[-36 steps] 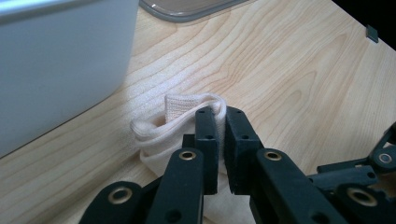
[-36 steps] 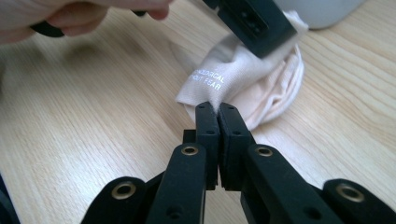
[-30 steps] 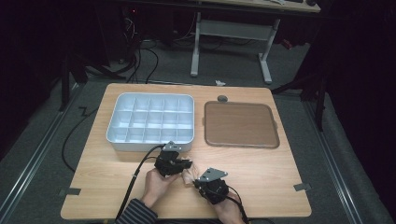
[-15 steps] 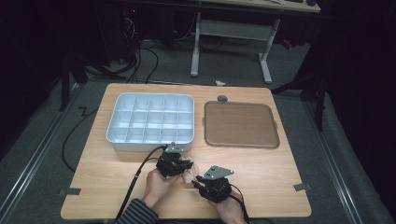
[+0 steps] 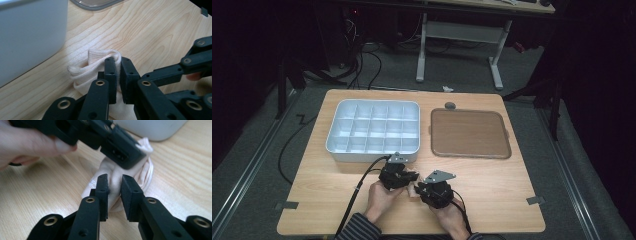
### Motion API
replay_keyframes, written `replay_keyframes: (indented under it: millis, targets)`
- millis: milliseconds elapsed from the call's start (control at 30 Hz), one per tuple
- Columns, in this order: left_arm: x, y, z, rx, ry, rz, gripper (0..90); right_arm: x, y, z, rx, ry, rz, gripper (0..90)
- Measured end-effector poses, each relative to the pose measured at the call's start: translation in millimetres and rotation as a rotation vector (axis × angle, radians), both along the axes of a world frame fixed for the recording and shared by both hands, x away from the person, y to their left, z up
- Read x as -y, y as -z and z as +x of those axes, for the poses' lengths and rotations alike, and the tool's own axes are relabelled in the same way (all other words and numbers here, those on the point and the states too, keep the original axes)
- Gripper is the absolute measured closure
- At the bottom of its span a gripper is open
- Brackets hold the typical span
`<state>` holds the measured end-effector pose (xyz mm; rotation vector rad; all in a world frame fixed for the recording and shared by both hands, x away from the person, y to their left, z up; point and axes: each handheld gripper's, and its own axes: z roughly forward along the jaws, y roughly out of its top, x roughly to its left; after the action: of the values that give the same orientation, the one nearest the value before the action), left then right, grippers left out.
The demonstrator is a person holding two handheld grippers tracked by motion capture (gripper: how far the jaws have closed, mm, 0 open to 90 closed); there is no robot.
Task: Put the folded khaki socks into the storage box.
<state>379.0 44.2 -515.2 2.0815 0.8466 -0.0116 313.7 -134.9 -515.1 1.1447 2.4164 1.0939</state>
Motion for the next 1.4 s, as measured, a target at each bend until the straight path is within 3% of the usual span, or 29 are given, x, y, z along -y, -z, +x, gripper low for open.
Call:
replay_keyframes:
  millis: [200,433,533,700,900,1067,1233,1400]
  targets:
    - [-0.6,-0.1,0.5,-0.003,0.000,-0.016,84.3,3.0,4.6,-0.2,-0.003,-0.004,-0.004,84.7]
    - [-6.3,-10.0,-6.5,0.041,-0.016,-0.013,75.5,3.9,5.3,-1.5,0.002,-0.002,-0.004,85.3]
    - [-14.1,-14.5,-8.7,0.059,-0.051,-0.024,72.7,4.3,5.1,-1.5,-0.001,0.000,-0.002,85.2]
    - [-24.6,-8.6,-8.2,0.015,-0.101,0.005,60.9,4.9,4.8,-1.1,-0.002,-0.002,0.003,84.8]
    - [-22.1,1.2,-5.0,-0.027,-0.126,-0.015,47.9,5.1,4.5,-0.8,0.003,-0.002,0.005,84.3]
    - [-15.2,5.9,-4.6,-0.026,-0.122,0.028,49.4,7.9,2.0,-0.6,0.016,0.013,0.016,78.5]
    - [-14.1,5.7,-4.5,-0.021,-0.121,0.032,50.0,7.6,-7.1,1.0,0.059,0.025,0.005,74.4]
    - [-13.5,6.3,-4.4,-0.017,-0.121,0.035,49.5,6.3,-9.6,7.7,0.064,0.035,0.007,70.8]
